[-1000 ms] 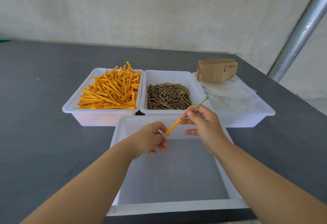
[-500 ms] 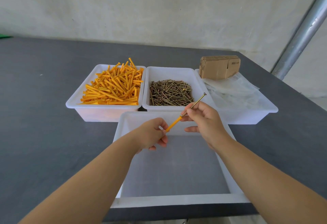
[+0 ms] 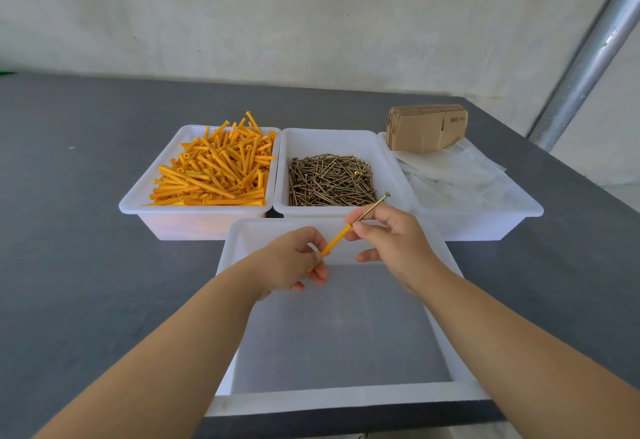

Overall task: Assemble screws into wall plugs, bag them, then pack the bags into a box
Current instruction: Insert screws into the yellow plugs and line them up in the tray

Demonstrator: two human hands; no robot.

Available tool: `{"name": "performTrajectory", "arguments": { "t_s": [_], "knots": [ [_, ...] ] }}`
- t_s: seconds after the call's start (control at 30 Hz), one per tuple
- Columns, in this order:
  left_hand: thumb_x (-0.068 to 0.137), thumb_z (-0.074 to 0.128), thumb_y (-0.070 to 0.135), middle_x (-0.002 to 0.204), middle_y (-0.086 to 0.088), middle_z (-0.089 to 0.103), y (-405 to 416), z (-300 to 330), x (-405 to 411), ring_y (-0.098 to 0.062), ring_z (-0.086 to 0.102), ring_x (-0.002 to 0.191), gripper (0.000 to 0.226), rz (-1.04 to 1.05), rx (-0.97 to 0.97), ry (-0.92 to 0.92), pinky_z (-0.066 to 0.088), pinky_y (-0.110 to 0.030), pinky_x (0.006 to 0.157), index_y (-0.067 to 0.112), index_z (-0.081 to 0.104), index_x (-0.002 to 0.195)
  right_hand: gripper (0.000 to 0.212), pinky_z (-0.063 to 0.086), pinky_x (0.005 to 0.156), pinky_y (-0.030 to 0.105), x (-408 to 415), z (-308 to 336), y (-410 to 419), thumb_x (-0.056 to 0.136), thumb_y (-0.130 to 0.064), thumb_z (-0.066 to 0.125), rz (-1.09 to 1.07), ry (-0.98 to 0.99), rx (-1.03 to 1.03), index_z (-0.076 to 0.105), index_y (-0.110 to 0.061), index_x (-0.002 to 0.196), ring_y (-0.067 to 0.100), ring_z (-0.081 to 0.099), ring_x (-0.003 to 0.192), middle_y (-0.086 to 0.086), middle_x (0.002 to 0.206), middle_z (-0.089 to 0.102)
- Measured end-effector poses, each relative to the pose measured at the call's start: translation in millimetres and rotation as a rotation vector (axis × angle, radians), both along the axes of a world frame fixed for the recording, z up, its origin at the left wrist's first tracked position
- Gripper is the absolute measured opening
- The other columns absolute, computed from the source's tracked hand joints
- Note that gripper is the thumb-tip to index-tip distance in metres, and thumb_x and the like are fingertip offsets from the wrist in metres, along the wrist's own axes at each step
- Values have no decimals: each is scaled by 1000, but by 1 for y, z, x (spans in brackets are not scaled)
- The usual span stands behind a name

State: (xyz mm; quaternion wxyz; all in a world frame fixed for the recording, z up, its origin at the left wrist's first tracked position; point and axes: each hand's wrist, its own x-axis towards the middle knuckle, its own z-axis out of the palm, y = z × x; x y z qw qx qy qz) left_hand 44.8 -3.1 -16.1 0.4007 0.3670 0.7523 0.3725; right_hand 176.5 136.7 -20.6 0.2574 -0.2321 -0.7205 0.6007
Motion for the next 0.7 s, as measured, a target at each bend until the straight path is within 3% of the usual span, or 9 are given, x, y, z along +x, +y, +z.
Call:
{"name": "performTrajectory", "arguments": {
  "t_s": [0.07, 0.2, 0.33, 0.4, 0.5, 0.6, 0.7],
  "knots": [
    [103, 42, 12, 92, -3, 72, 0, 0, -1, -15, 72, 90, 16, -1, 10, -1, 51, -28, 72, 21, 55, 105, 20, 59, 59, 30, 0, 1, 0, 94, -6, 60, 11, 17, -12, 69, -19, 106, 13, 72, 87, 4, 101, 69],
    [102, 41, 11, 91, -1, 73, 0, -2, -2, -9, 70, 84, 18, -17, -5, 74, 50, -25, 68, 23, 55, 103, 44, 59, 57, 33, 2, 0, -1, 95, -17, 62, -29, 56, 54, 47, -32, 133, 18, 73, 80, 5, 95, 72],
    [101, 43, 10, 88, 2, 72, 0, -4, -3, -7, 68, 82, 19, -27, 29, 137, 49, -22, 63, 24, 55, 100, 22, 50, 54, 22, 3, -5, -3, 103, -17, 47, 26, -31, 349, 64, -22, 116, 8, 66, 67, -2, 85, 68],
    [100, 43, 7, 86, 0, 70, 0, -5, -3, -9, 66, 81, 20, -19, 72, 154, 48, -18, 60, 22, 56, 101, 27, 43, 59, 13, 2, -6, -7, 104, -18, 43, 56, -102, 474, 69, -17, 108, 1, 60, 65, -8, 76, 63],
    [98, 46, 2, 82, 1, 65, 1, -5, -5, -9, 58, 74, 23, 52, 151, 192, 45, -15, 57, 21, 59, 100, 30, 36, 66, 16, 0, -5, -11, 105, -19, 40, 73, -165, 568, 70, -16, 107, -4, 52, 69, -22, 67, 57],
    [96, 50, 4, 81, -2, 60, 1, -3, -4, -10, 51, 72, 21, 166, 253, 171, 42, -18, 57, 22, 62, 96, 31, 33, 59, 18, -1, -5, -8, 104, -14, 42, 91, -235, 589, 72, -16, 107, 2, 47, 61, -11, 62, 51],
    [92, 50, 3, 83, -7, 65, 0, -3, -2, -16, 58, 78, 22, 240, 284, 236, 47, -27, 65, 19, 65, 94, 25, 42, 64, 20, -1, -7, -9, 100, -12, 51, 122, -281, 527, 74, -20, 109, 7, 54, 68, -1, 75, 64]
  ]
}}
